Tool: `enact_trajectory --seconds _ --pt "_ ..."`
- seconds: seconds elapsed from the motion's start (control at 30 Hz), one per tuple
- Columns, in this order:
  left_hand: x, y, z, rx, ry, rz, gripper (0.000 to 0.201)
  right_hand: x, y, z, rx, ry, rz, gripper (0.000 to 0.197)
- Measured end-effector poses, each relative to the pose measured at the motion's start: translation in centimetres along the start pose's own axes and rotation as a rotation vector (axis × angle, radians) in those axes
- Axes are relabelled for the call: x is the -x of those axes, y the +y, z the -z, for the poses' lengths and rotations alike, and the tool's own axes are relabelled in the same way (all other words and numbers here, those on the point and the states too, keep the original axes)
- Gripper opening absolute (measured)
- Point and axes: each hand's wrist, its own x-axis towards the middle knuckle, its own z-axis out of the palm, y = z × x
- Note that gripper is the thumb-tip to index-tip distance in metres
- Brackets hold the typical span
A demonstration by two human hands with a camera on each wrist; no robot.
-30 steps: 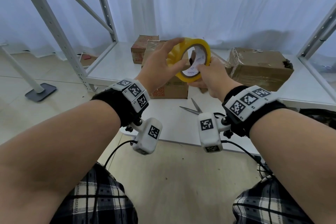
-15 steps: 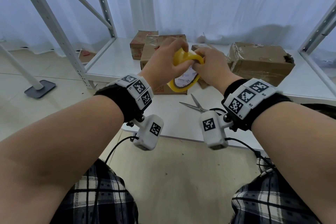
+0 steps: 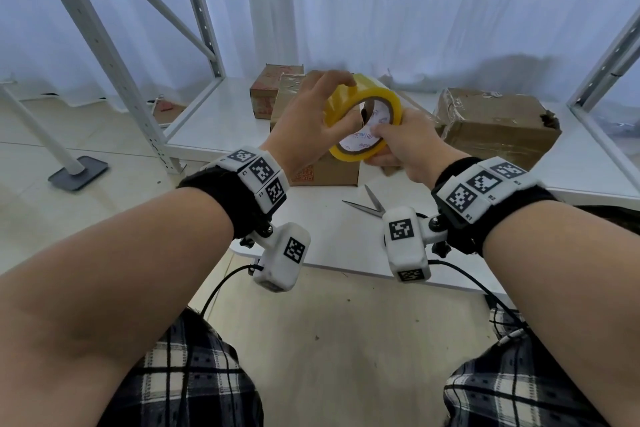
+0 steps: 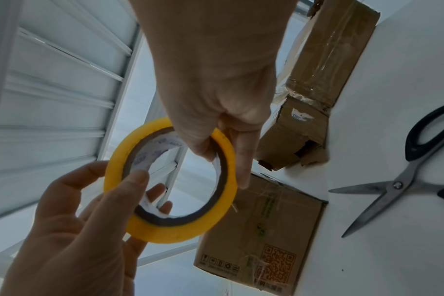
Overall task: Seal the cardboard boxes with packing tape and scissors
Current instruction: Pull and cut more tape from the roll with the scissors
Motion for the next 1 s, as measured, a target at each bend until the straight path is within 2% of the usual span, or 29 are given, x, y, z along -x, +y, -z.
enact_trajectory --seconds 0.2,0.27,0.33,0.43,0.5,0.57,0.7,0.87,0.97,1.0 --pt "0.1 -0.5 0.1 0.079 0.045 0.038 0.036 0.3 -0.5 -0.4 -0.196 -0.020 -0.138 0.009" --pt "0.1 -0.6 0.2 0.085 0.045 0.059 0.035 0.3 -0.5 -0.3 -0.109 -0.012 -0.147 0.011" --pt "0.2 -0.6 0.2 0.071 0.026 0.057 0.034 -0.2 -0.3 0.1 0.160 0.052 -0.025 0.025" --pt "0.4 -0.7 0.1 -0.023 -0.047 0.021 0.031 -0.3 -0.5 0.6 0.513 0.099 0.271 0.035" --pt "0.5 -0.8 0.1 -0.069 -0.071 0.010 0.031 -0.2 -0.6 0.6 0.731 0.069 0.386 0.032" --pt "0.5 -0.6 0.1 -0.063 -0.053 0.018 0.031 0.0 -0.7 0.4 0.816 0.054 0.451 0.023" --pt "0.0 -0.4 -0.1 -0.018 0.043 0.016 0.031 0.0 -0.4 0.0 0.659 0.057 0.438 0.018" --pt "0.0 -0.8 -0.2 -0.029 0.091 -0.019 0.039 -0.1 -0.3 0.2 0.370 0.083 0.254 0.020" --pt "0.2 -0.9 -0.2 -0.044 0.104 -0.054 0.041 0.0 -0.3 0.5 0.225 0.071 0.177 0.007" --pt "0.2 -0.9 -0.2 -0.048 0.100 -0.056 0.042 0.0 -0.3 0.5 0.201 0.069 0.160 0.012"
